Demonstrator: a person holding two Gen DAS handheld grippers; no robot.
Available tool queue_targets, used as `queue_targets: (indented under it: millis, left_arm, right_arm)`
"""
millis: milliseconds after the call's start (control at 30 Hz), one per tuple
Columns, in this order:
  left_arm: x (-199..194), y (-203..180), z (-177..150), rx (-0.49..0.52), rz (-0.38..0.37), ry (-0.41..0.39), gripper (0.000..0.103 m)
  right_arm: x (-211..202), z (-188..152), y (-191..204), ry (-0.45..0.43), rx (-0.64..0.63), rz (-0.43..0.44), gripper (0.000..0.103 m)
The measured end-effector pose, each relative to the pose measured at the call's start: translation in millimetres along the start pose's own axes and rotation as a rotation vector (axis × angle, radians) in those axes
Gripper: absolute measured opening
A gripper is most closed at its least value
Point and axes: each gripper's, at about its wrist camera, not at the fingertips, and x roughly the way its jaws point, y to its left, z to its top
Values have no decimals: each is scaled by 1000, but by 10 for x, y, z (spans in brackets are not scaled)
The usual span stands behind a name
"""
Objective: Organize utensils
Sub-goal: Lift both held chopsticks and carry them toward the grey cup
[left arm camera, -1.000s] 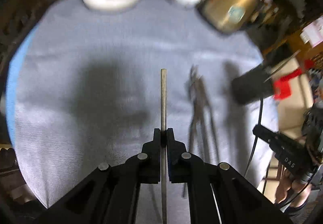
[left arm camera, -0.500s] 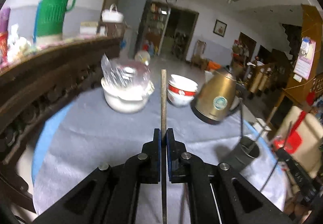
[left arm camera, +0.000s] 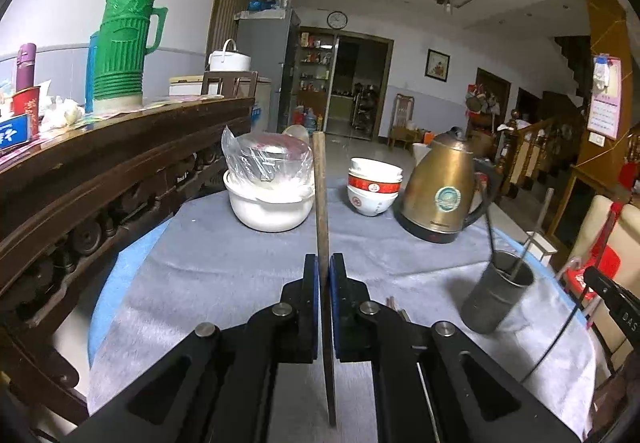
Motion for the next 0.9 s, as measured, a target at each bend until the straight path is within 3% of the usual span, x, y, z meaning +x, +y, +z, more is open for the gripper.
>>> queue_targets:
  millis: [167, 500, 667, 900]
  left_arm:
    - [-235, 75, -93, -45, -21, -3, 5]
    - [-308, 104, 25, -127, -72, -7, 5]
    - [-392, 17, 38, -99, -77, -36, 5]
    - [-357, 48, -136, -83, -49, 5, 5]
  right_arm:
    - [-316, -94, -73, -3, 26, 2, 7]
    - [-493, 27, -192, -40, 76, 0, 8]
    - [-533, -6, -227, -56, 77, -6, 8]
    - [-556, -181, -230, -35, 52, -21, 8]
